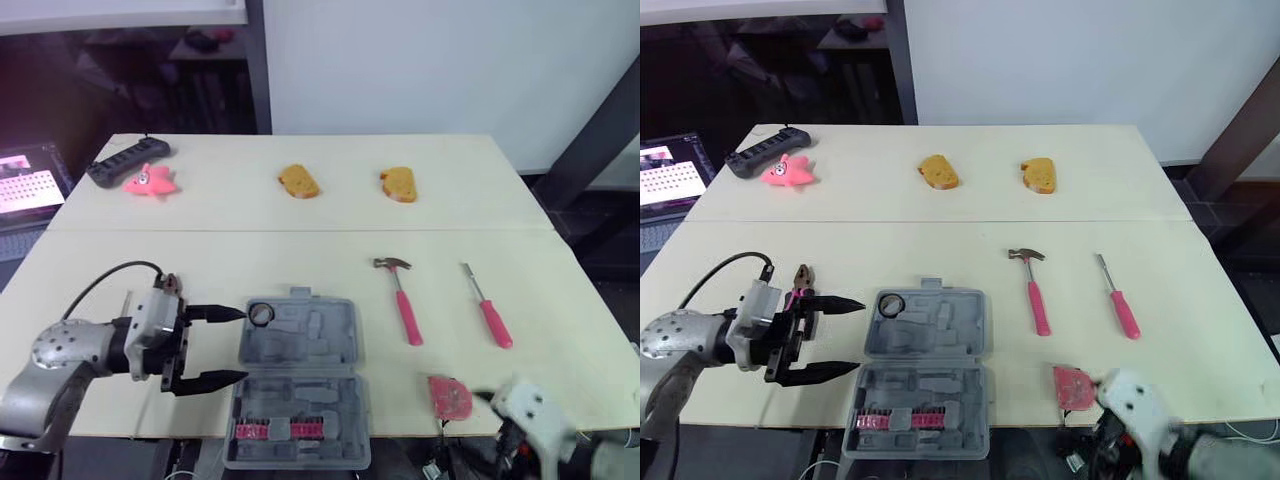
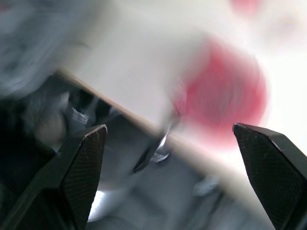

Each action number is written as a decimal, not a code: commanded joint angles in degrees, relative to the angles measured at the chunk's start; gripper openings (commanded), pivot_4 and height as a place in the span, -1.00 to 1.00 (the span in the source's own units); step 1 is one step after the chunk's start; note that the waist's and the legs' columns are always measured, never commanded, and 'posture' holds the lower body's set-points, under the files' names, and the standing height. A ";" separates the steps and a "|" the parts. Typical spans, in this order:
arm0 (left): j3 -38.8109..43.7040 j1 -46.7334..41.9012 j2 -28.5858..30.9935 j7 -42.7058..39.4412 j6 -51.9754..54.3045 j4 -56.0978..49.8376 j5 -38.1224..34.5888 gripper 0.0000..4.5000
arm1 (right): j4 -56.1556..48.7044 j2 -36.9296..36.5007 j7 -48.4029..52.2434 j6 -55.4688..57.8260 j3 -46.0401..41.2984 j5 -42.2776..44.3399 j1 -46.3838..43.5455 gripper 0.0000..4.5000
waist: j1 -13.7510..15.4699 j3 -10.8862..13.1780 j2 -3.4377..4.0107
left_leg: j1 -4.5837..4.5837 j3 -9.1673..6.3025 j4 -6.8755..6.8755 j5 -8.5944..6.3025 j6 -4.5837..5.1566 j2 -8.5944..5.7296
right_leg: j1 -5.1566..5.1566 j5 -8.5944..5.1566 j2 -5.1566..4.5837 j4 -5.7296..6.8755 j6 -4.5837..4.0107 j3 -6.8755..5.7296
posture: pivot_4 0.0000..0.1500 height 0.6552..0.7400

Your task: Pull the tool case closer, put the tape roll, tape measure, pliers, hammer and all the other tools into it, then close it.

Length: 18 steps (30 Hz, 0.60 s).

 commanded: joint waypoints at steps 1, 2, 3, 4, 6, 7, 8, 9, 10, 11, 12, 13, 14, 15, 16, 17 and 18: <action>0.35 -0.40 0.28 0.30 -0.35 -1.32 -0.01 1.00 | 9.57 -6.41 9.18 -15.41 2.33 -7.66 -2.53 0.97 | 0.60 0.04 -0.01 | -0.03 -0.02 -0.05 0.00 0.00 0.00 | -0.02 -0.01 0.00 0.00 0.01 -0.02 | 1.00 1.00; 0.43 -0.51 0.31 0.48 -0.26 -1.41 -0.04 1.00 | 13.22 -8.15 10.84 -18.71 4.02 -8.43 -5.85 0.97 | 0.73 0.09 0.02 | -0.06 -0.09 -0.06 0.00 0.01 0.01 | 0.00 -0.04 0.01 0.00 0.06 -0.11 | 1.00 1.00; 0.51 -0.63 0.37 0.65 -0.25 -1.51 0.00 1.00 | 16.96 -9.59 12.29 -21.31 6.37 -8.90 -10.00 0.97 | 0.74 0.12 0.03 | -0.11 -0.07 -0.03 -0.01 0.03 -0.01 | 0.01 -0.04 -0.02 -0.04 0.07 -0.09 | 1.00 1.00; 0.66 -0.61 0.46 0.80 -0.23 -1.67 0.01 1.00 | 20.64 -10.83 13.86 -24.29 9.18 -9.90 -14.12 0.97 | 0.63 0.12 0.00 | -0.15 -0.07 -0.01 -0.01 0.03 -0.01 | 0.00 -0.04 -0.04 -0.04 0.07 -0.09 | 1.00 1.00; 1.17 -0.19 0.69 1.05 -0.10 -2.19 -0.11 1.00 | 26.12 -12.03 16.51 -28.81 13.96 -11.85 -20.19 0.97 | 0.34 0.16 0.06 | -0.12 -0.02 0.06 -0.01 0.03 -0.02 | 0.05 -0.01 -0.06 -0.07 0.09 -0.06 | 1.00 1.00; 1.38 0.02 0.77 1.19 -0.04 -2.42 -0.16 1.00 | 28.02 -12.16 17.37 -30.42 15.61 -12.55 -22.12 0.97 | 0.30 0.16 0.05 | -0.11 0.00 0.05 -0.01 0.03 -0.03 | 0.05 0.02 -0.07 -0.06 0.12 -0.04 | 1.00 1.00; 1.85 0.56 0.84 1.53 0.06 -2.86 -0.30 1.00 | 30.57 -11.71 17.79 -31.46 17.67 -13.44 -25.02 0.97 | 0.28 0.17 0.07 | -0.08 -0.01 0.04 -0.01 0.03 -0.02 | 0.06 0.07 -0.05 -0.04 0.22 -0.04 | 1.00 1.00; 2.24 1.07 0.89 1.86 0.15 -3.26 -0.42 1.00 | 32.52 -11.35 18.17 -32.14 19.21 -14.04 -27.24 0.97 | 0.27 0.19 0.10 | -0.07 -0.02 0.01 -0.01 0.04 -0.02 | 0.04 0.08 -0.04 -0.02 0.25 -0.05 | 1.00 1.00; 2.55 1.63 0.95 2.08 0.13 -3.64 -0.45 1.00 | 34.03 -11.28 18.69 -33.13 20.43 -14.53 -28.54 0.97 | 0.26 0.22 0.15 | -0.06 -0.03 0.02 -0.01 0.04 -0.01 | 0.04 0.08 -0.03 0.01 0.25 -0.05 | 1.00 1.00; 2.94 2.30 0.99 2.40 0.11 -3.98 -0.45 1.00 | 35.04 -11.22 19.09 -33.63 21.32 -14.72 -29.37 0.97 | 0.26 0.24 0.20 | -0.07 -0.02 0.04 -0.01 0.04 -0.02 | 0.04 0.09 -0.04 0.01 0.26 -0.04 | 1.00 1.00; 3.26 2.84 0.99 2.68 0.12 -4.26 -0.50 1.00 | 35.54 -11.20 19.41 -33.95 21.74 -14.64 -29.56 0.97 | 0.27 0.24 0.20 | -0.07 -0.02 0.04 -0.01 0.04 -0.02 | 0.04 0.09 -0.05 0.01 0.26 -0.04 | 1.00 1.00; 3.54 3.29 1.01 2.95 0.14 -4.58 -0.57 1.00 | 36.02 -11.21 19.45 -34.39 22.17 -14.84 -29.70 0.97 | 0.32 0.24 0.21 | -0.06 -0.02 0.04 -0.01 0.04 -0.02 | 0.04 0.09 -0.05 0.02 0.26 -0.04 | 1.00 1.00; 3.79 3.64 1.01 3.26 0.22 -4.85 -0.64 1.00 | 36.28 -11.13 19.43 -34.53 22.48 -14.93 -29.86 0.97 | 0.37 0.24 0.21 | -0.06 -0.02 0.04 -0.01 0.04 -0.02 | 0.04 0.09 -0.05 0.03 0.26 -0.04 | 1.00 1.00; 3.99 3.95 0.98 3.55 0.32 -5.13 -0.74 1.00 | 36.48 -10.87 19.21 -34.20 22.75 -14.95 -30.10 0.97 | 0.39 0.25 0.21 | -0.06 -0.03 0.04 -0.01 0.04 -0.02 | 0.04 0.09 -0.04 0.04 0.26 -0.05 | 1.00 1.00; 4.14 4.38 0.96 3.70 0.36 -5.51 -0.80 1.00 | 36.53 -10.65 19.09 -33.81 23.11 -15.00 -30.29 0.97 | 0.36 0.24 0.21 | -0.07 -0.03 0.06 -0.01 0.04 -0.02 | 0.04 0.09 -0.04 0.04 0.25 -0.05 | 1.00 1.00; 4.24 4.81 0.92 3.83 0.36 -5.88 -0.82 1.00 | 36.50 -10.46 19.01 -33.55 23.44 -15.02 -30.38 0.97 | 0.32 0.24 0.21 | -0.06 -0.03 0.08 -0.01 0.04 -0.02 | 0.05 0.09 -0.05 0.04 0.25 -0.04 | 1.00 1.00; 4.33 5.15 0.90 3.96 0.37 -6.13 -0.82 1.00 | 36.48 -10.26 18.78 -33.39 23.82 -15.21 -30.49 0.97 | 0.31 0.24 0.21 | -0.06 -0.03 0.09 -0.01 0.04 -0.02 | 0.06 0.09 -0.05 0.04 0.24 -0.04 | 1.00 1.00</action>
